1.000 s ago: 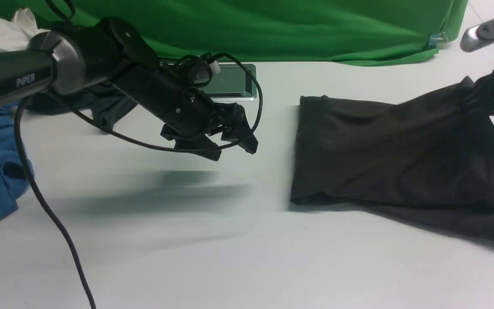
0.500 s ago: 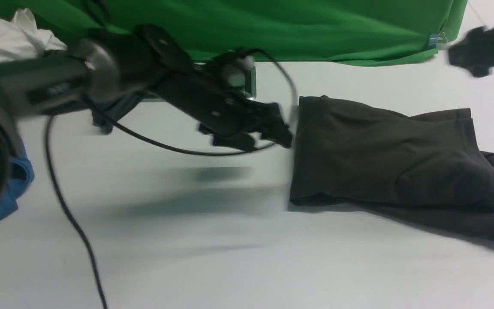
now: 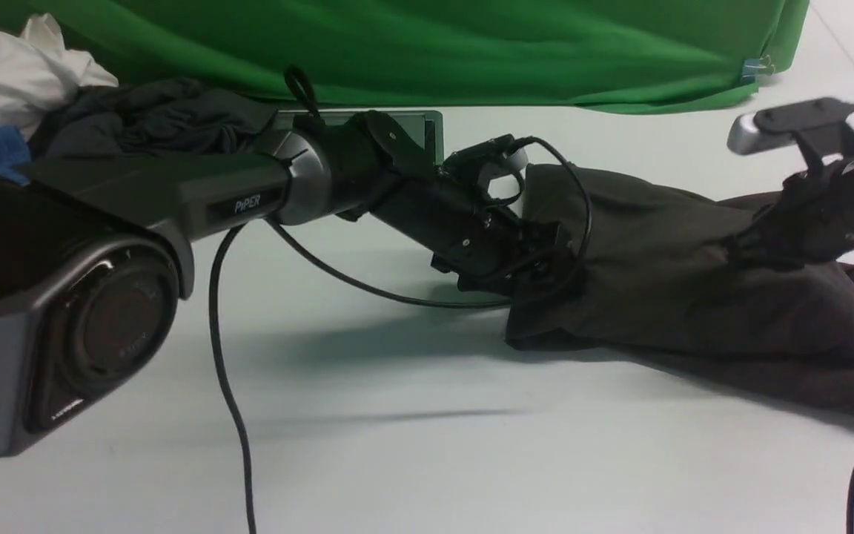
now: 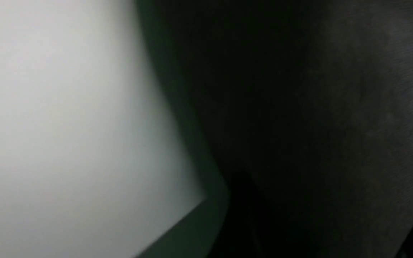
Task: Fold a long-sleeved shirt on a white desktop.
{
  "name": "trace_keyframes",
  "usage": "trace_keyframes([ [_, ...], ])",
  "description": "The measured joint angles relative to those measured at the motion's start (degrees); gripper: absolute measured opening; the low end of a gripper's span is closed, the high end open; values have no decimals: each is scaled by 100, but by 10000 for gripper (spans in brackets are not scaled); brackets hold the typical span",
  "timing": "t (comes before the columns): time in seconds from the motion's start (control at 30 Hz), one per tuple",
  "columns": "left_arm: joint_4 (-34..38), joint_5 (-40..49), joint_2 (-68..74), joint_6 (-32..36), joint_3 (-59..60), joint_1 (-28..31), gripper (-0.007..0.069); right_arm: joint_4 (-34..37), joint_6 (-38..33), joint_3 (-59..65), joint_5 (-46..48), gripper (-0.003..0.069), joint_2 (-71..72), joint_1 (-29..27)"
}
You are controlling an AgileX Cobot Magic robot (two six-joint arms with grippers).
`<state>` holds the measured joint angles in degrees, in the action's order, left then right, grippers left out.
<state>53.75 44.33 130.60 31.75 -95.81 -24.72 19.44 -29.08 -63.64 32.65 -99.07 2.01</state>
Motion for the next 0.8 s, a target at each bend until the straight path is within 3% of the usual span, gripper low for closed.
trace_keyframes([
  [0.17, 17, 578, 21, -26, 0, 375, 139, 171, 19, 0, -23, 31, 611, 0],
  [0.23, 5, 694, -20, -26, 6, 544, 91, 278, 19, 0, -18, 34, 808, 0],
  [0.4, -483, 1002, -523, -83, 91, 1150, 90, 371, 2, 0, 88, 41, 1439, 0],
  [0.5, -785, 872, -1274, -181, 741, 1509, 90, 383, 2, 0, 108, 50, 1904, 0],
  [0.7, -902, -142, -2456, -175, 2793, 1650, 90, 405, 2, 0, 140, 69, 2254, 0],
  [0.8, -1019, -1194, -2880, -139, 3871, 1663, 90, 427, 2, 8, 137, 80, 2279, 52],
])
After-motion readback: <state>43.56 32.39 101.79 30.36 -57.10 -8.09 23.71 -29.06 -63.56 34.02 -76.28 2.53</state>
